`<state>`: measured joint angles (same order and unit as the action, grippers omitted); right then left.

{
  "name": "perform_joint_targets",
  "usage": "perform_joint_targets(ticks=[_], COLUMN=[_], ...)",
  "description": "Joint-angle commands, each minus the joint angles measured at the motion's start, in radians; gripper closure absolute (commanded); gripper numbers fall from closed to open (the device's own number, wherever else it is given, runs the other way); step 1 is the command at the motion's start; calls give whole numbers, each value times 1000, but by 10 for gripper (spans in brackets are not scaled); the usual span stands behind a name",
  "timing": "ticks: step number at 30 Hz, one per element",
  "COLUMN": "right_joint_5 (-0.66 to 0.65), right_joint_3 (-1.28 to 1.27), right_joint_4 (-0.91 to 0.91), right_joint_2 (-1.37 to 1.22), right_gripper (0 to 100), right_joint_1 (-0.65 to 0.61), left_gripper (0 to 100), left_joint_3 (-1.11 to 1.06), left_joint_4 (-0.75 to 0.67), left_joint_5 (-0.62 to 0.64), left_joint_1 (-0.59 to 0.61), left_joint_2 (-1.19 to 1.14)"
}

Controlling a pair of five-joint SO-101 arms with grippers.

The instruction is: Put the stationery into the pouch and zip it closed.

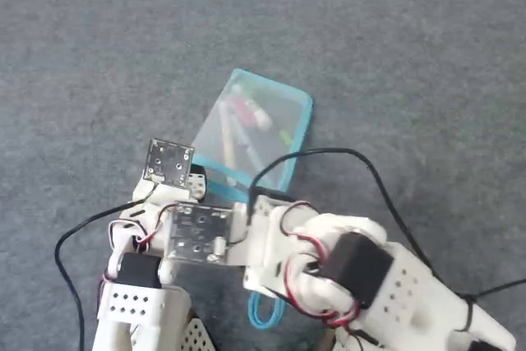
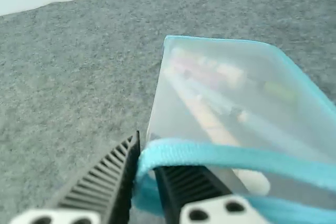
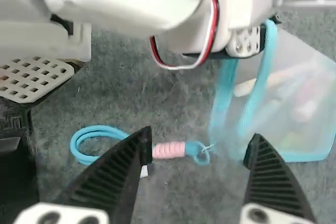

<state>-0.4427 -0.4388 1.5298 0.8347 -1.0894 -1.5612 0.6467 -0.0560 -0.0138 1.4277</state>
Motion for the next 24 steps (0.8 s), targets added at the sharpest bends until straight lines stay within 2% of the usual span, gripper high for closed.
perform_joint_targets(ticks=[1, 4, 7, 11, 14, 24], right_joint_5=[-12, -11, -28, -181, -247, -273], right_joint_3=[-44, -160, -308, -442, -505, -597], right_joint_4=[-28, -91, -234, -367, -421, -636], right_joint_2=[84, 94, 84, 42, 25, 12], right_gripper=[723, 723, 723, 723, 723, 722], right_joint_1=[33, 142, 285, 429, 447, 446], left_gripper=[991, 991, 991, 991, 991, 991], left_joint_3=[27, 27, 27, 27, 27, 27], left_joint_4=[-23, -23, -23, -23, -23, -23], left_joint_5=[11, 11, 12, 12, 12, 12], left_joint_1=[15, 20, 18, 17, 12, 12], left_joint_2=[-3, -3, -3, -3, -3, -3])
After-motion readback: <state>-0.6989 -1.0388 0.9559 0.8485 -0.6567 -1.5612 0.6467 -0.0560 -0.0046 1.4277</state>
